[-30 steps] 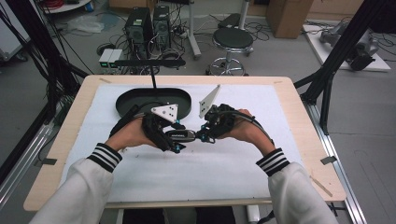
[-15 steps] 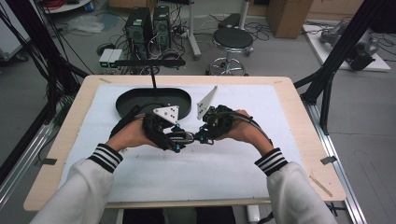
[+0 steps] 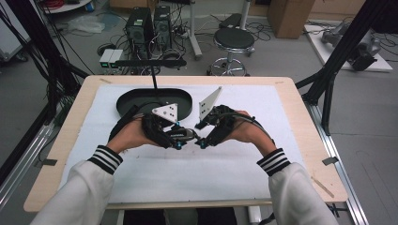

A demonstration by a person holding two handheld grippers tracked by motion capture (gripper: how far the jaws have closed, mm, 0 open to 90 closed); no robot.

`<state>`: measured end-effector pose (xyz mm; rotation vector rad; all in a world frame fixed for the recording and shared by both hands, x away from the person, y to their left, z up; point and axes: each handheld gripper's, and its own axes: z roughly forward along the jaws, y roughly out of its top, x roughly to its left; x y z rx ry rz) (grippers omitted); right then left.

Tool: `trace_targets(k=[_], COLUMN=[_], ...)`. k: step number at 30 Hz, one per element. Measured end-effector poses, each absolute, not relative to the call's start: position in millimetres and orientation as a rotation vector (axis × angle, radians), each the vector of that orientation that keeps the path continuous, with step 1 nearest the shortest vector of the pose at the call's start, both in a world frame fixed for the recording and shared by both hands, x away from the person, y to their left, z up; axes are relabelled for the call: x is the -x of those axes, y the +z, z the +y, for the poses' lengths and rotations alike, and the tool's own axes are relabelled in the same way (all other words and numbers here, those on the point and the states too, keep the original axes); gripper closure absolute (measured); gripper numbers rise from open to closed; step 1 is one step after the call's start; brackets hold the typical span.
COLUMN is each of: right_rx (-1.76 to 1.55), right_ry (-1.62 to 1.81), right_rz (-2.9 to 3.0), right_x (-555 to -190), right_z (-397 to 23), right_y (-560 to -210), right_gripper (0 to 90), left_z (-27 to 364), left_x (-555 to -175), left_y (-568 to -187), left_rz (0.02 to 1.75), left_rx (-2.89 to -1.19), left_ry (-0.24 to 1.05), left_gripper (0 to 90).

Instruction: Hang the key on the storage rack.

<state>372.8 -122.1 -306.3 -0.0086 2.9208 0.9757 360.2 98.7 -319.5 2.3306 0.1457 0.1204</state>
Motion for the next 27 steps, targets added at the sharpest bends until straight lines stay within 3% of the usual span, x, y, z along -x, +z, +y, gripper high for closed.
trace_targets(k=[3,8,27], right_rx=[-0.04,-0.107,-0.57], right_ry=[1.039,1.253,1.513], right_rz=[2.827,2.719,2.248], right_x=[-372,-371,-341], right_z=[-126,-145,-263], right_y=[-305,-301,-334], right_gripper=[0.8,0.4,0.4], left_z=[105,117,188], left_x=[-362,-364,-384], left_y=[-317,-310,-288], left_rz=[0.186,0.258,0.659], left_rx=[-2.323,-2.273,-2.075], left_ry=[0.139,0.171,0.431], left_gripper=[48.8,48.8,48.8])
